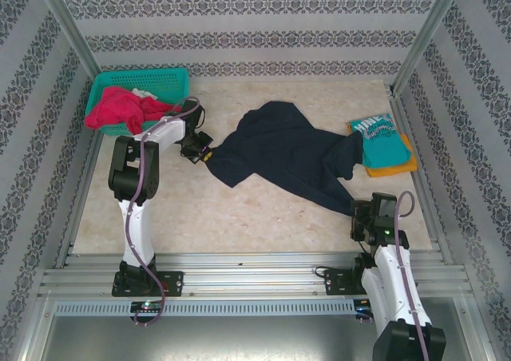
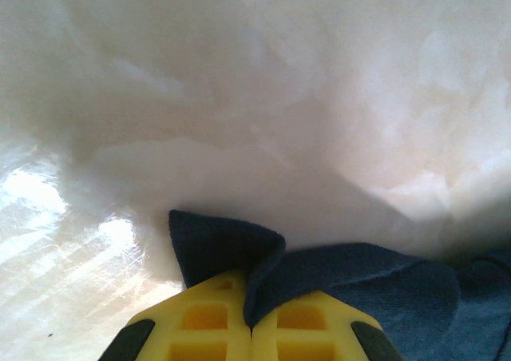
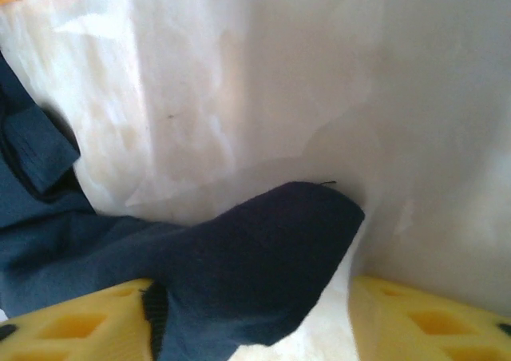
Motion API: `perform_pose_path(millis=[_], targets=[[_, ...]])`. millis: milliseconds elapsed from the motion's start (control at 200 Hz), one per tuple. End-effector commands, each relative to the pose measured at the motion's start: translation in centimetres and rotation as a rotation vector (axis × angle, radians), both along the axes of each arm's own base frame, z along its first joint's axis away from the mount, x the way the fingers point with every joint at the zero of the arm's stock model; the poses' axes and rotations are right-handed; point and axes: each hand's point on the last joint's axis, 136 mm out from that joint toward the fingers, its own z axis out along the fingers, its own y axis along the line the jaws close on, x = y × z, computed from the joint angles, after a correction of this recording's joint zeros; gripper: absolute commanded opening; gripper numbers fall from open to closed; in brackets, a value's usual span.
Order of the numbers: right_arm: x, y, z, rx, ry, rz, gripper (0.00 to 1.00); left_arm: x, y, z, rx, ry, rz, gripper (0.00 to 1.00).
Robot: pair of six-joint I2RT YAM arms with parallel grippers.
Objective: Fold and stack the t-shirts
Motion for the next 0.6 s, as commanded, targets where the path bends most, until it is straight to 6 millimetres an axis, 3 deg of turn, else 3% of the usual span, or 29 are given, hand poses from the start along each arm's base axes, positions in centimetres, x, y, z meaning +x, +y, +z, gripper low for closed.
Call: perform_pose_path(millis=[0, 145, 255, 290, 460, 595], targets=[[1.0, -0.2, 1.0, -0.013, -0.05, 0.016, 0.54, -0.5, 1.4, -0.1, 0.042, 0.019, 0.012, 0.0], [1.3, -0.7, 2.5, -0.051, -0.063, 0.038, 0.34, -0.7, 1.4, -0.2, 0.042, 0.021, 0.016, 0.0], [1.9, -0.9, 3.8, -0.093, -0.091, 0.078, 0.0, -0.5, 1.6, 0.3, 0.049, -0.001, 0.016, 0.0], [2.0, -0.9, 3.9, -0.112, -0.086, 0.106, 0.0, -0.4, 1.9, 0.7, 0.064, -0.019, 0.016, 0.0], [3.9, -1.9, 11.7, -0.328, -0.172, 0.273, 0.0, 0.5, 4.1, 4.7, 0.136, -0.163, 0.06, 0.0], [6.0, -1.8, 17.6, -0.43, -0.267, 0.376, 0.0, -0.1, 5.9, 9.2, 0.179, -0.237, 0.097, 0.0]])
